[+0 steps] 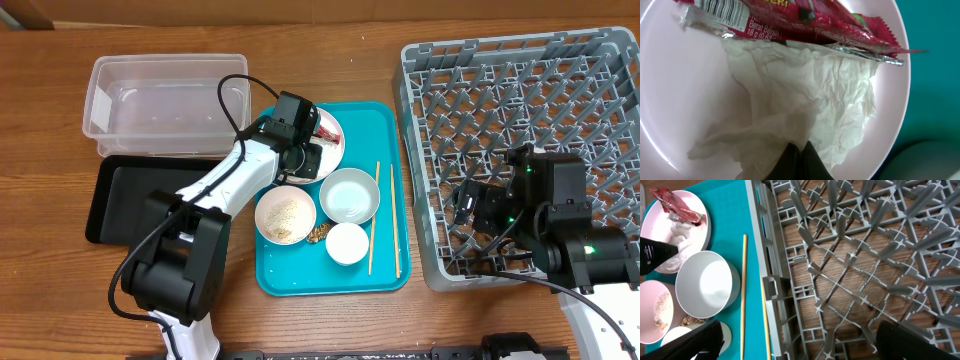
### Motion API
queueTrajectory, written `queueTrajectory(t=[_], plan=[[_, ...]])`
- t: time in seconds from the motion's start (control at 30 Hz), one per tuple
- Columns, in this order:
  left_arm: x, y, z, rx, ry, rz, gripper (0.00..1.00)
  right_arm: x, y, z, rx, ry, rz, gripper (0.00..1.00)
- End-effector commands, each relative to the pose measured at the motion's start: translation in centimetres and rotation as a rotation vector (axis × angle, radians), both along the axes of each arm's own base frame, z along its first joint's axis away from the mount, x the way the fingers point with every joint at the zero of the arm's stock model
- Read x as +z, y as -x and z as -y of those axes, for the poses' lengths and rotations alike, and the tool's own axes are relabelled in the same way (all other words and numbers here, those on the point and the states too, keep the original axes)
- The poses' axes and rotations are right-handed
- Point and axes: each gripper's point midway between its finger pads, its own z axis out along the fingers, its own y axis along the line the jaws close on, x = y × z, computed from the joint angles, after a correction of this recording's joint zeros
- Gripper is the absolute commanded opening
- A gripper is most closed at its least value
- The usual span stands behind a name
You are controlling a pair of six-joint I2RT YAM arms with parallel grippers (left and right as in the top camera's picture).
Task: Sort waste into correct bins and load items into the dishwasher
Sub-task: 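Reach the left gripper to the white plate and grasp the tissue, then carry the tissue with the left gripper into the clear bin and release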
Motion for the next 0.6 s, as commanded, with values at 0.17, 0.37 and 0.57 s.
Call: queueTrajectory(t=[0.17, 0.37, 0.57], plan=[[7.5, -1.8, -2.1, 0.066, -0.022, 0.098, 0.04, 1.4, -0.4, -0.2, 0.006, -0.007, 0.037, 1.00], [13.6, -3.2, -6.1, 0.168, -0.036, 0.211, 0.04, 1.4, -0.4, -0.2, 0.006, -0.007, 0.037, 1.00], [16.4, -4.8, -10.9, 0.288, -0.056, 0.306, 0.04, 1.4, -0.4, -0.2, 0.006, -0.007, 0.037, 1.00]])
